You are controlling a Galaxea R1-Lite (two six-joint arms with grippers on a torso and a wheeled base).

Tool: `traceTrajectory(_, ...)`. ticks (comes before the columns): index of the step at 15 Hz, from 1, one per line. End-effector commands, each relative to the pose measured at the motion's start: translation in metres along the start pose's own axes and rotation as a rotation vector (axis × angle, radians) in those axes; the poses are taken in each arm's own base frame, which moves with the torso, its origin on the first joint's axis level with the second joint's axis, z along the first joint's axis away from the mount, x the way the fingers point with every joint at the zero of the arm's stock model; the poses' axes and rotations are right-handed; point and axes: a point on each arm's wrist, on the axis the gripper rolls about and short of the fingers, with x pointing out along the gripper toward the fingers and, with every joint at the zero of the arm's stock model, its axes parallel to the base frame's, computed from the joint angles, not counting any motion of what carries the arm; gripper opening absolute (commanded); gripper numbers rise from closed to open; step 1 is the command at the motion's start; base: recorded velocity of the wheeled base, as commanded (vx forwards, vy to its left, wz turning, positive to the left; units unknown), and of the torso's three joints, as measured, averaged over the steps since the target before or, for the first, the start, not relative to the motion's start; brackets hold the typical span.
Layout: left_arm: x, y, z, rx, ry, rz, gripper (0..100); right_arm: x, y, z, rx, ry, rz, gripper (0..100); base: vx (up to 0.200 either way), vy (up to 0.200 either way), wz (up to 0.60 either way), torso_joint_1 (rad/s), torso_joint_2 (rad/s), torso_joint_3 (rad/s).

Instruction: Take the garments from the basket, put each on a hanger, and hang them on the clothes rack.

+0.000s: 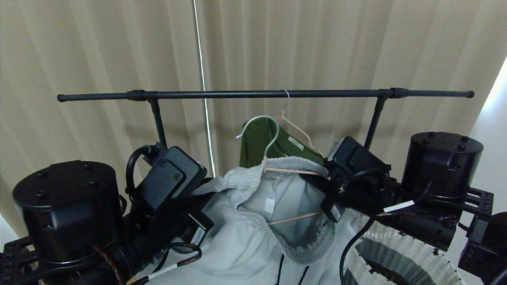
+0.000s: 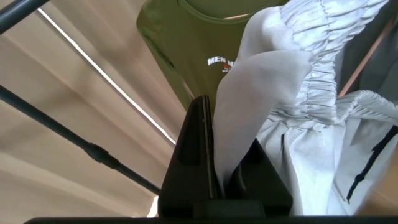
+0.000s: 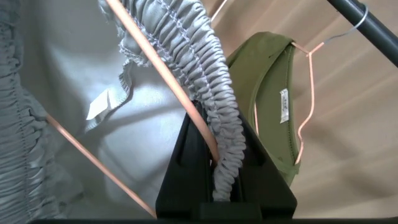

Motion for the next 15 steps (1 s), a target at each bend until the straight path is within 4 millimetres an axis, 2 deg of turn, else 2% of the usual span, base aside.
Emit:
traceTrajectory(1, 0.000, 0.000, 0.000, 0.000, 0.001, -0.001, 0, -0.001, 0.000, 0.000, -0.001, -0.001, -0.001, 0, 0.000, 0.000, 0.00, 0.000, 0.00, 0.000)
traceTrajectory(6, -0.002, 0.000, -0.001, -0.001, -0.004, -0.018, 0, -0.005, -0.002, 0.003, 0.000, -0.007, -0.024, 0, 0.000, 0.000, 0.00, 0.000, 0.00, 0.000)
traceTrajectory(7, -0.002, 0.000, -0.001, -0.001, -0.006, -0.019, 100, -0.007, -0.002, 0.004, 0.000, -0.009, -0.027, 0, 0.000, 0.000, 0.00, 0.000, 0.00, 0.000)
traceTrajectory(9, -0.006, 0.001, -0.003, -0.002, -0.005, -0.021, 100, -0.011, -0.014, 0.000, 0.008, 0.011, -0.087, 0, 0.000, 0.000, 0.00, 0.000, 0.00, 0.000)
traceTrajectory(12, -0.024, 0.003, -0.020, -0.013, -0.011, -0.076, 100, -0.025, -0.034, 0.002, 0.024, -0.004, -0.170, 0, 0.000, 0.000, 0.00, 0.000, 0.00, 0.000)
traceTrajectory(15, -0.027, 0.011, -0.033, -0.033, -0.032, -0.034, 100, -0.038, -0.053, 0.003, 0.035, -0.014, -0.252, 0, 0.000, 0.000, 0.00, 0.000, 0.00, 0.000)
